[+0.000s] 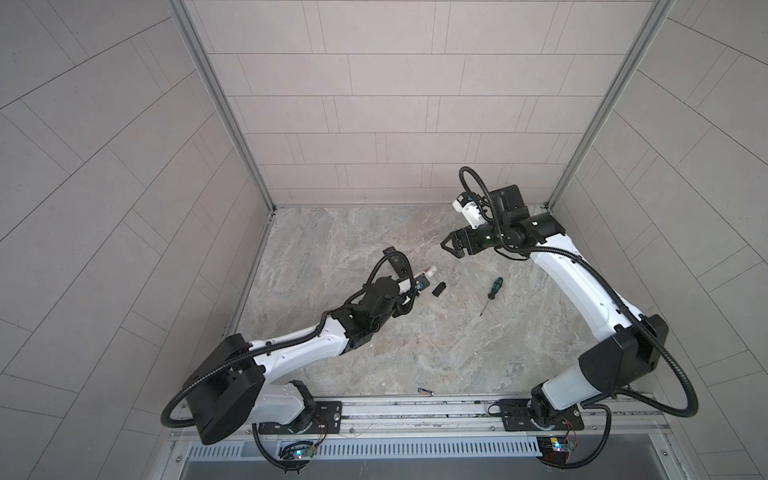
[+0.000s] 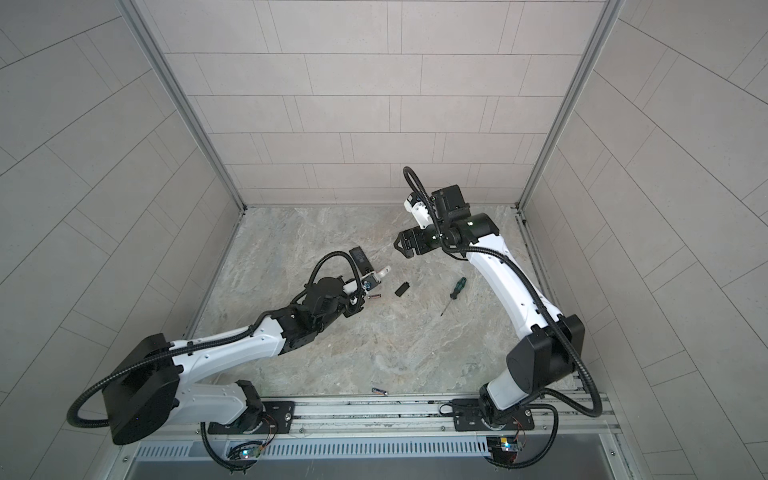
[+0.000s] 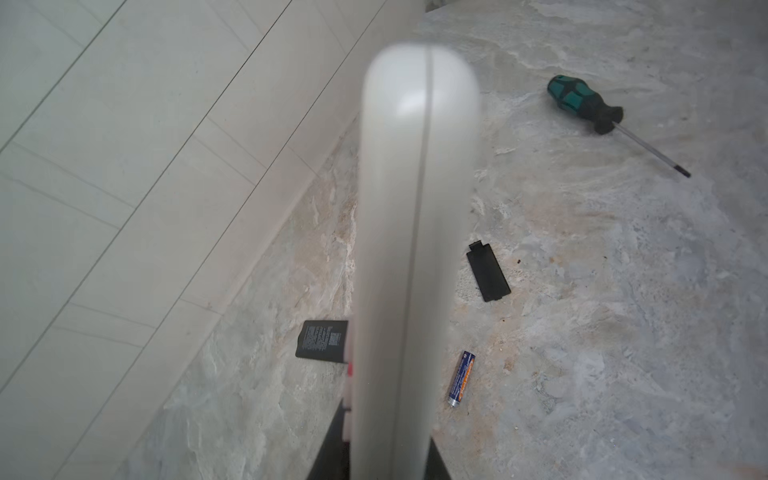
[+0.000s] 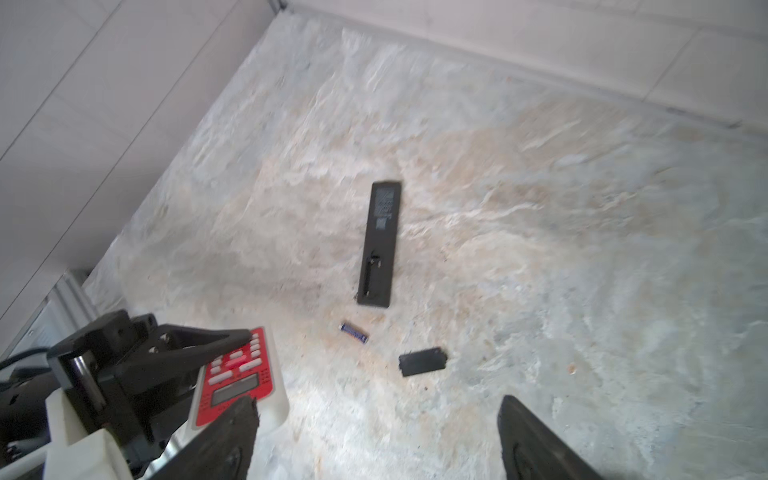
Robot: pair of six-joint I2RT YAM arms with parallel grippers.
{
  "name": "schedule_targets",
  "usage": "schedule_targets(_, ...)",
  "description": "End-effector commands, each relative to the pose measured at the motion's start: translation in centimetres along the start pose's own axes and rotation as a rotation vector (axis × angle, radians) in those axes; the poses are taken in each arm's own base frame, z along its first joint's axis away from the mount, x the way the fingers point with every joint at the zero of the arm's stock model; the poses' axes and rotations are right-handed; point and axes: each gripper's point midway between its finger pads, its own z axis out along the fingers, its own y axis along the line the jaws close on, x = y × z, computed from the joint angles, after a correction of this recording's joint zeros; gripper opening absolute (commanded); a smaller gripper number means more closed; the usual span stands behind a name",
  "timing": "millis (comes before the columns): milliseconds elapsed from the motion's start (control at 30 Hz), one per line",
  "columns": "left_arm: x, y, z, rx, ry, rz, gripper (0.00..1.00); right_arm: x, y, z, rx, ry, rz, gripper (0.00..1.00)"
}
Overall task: Unload the batteries from the remote control
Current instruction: 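Grasp the white-and-red remote's end with the left gripper while the right holds it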
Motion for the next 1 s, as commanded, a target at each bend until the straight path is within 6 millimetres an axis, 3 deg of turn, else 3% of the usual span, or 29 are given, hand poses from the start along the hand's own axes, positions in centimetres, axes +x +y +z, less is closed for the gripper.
schedule_targets(0,-1.4,4.7,-0.9,-0.144,-0.035,-0.288,0.0,-2.0,-2.4,-1.5,0.148,-0.168,0.036,0.92)
schedule_targets(100,-1.8,7.6,-1.2,-0.191,-0.066,-0.486,0.01,0.0,-3.1,-1.6,0.195,-0.217,0.061,0.9)
schedule_targets(167,-2.3,8.9,-1.2,-0.203,-0.075,-0.576,0.01,1.7,-2.2,-0.9,0.188,-0.237,0.052,0.89)
schedule_targets(300,-3.6,10.1,-0.5,-0.176,-0.042,-0.716,0.0,5.1,1.8,1.4,0.177,-0.265,-0.068,0.88)
schedule_targets(400,-4.5,11.4,-0.5,-0.138,-0.079,-0.911,0.0,6.2,4.8,3.3,0.112,-0.303,-0.077,0.87)
schedule_targets(500,-4.9,12.5,-0.8,-0.113,-0.121,-1.064,0.0,6.4,7.0,4.7,0.059,-0.33,-0.073,0.85)
schedule_targets(633,-6.3,12.4,-1.2,-0.044,-0.161,-1.133,0.0,5.7,9.5,6.0,0.007,-0.357,-0.093,0.84)
schedule_targets(967,-7.1,11.1,-0.9,0.065,-0.194,-1.198,0.0,4.0,10.9,5.7,-0.047,-0.391,-0.098,0.82)
